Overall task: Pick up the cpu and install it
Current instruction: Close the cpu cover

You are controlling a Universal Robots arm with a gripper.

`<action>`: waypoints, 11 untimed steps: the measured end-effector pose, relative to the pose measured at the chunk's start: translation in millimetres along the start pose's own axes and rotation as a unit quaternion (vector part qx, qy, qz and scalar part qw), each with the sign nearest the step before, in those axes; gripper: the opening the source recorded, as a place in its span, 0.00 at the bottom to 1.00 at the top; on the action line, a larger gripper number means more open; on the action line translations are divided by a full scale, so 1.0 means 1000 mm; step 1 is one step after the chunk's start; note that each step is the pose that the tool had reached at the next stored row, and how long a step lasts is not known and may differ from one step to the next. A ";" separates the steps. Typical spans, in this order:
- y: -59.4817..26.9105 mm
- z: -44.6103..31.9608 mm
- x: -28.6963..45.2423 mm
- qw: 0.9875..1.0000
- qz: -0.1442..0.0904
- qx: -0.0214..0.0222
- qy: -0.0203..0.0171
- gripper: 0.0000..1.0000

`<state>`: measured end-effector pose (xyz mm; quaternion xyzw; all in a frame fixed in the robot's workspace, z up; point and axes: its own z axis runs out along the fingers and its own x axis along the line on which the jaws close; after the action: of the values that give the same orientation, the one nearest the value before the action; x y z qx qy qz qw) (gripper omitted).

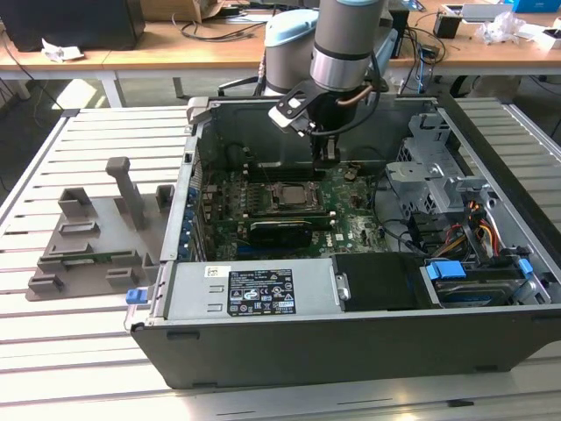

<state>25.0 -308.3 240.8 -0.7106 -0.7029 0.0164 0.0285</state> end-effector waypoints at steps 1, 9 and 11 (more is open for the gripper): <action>-0.0012 0.0002 0.0000 1.000 0.000 0.000 0.000 0.11; -0.0099 0.0012 -0.0001 1.000 0.000 0.000 0.000 0.11; -0.0123 0.0014 -0.0001 1.000 0.000 0.000 0.000 0.11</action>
<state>12.6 -308.3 240.2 -0.7106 -0.7028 0.0164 0.0286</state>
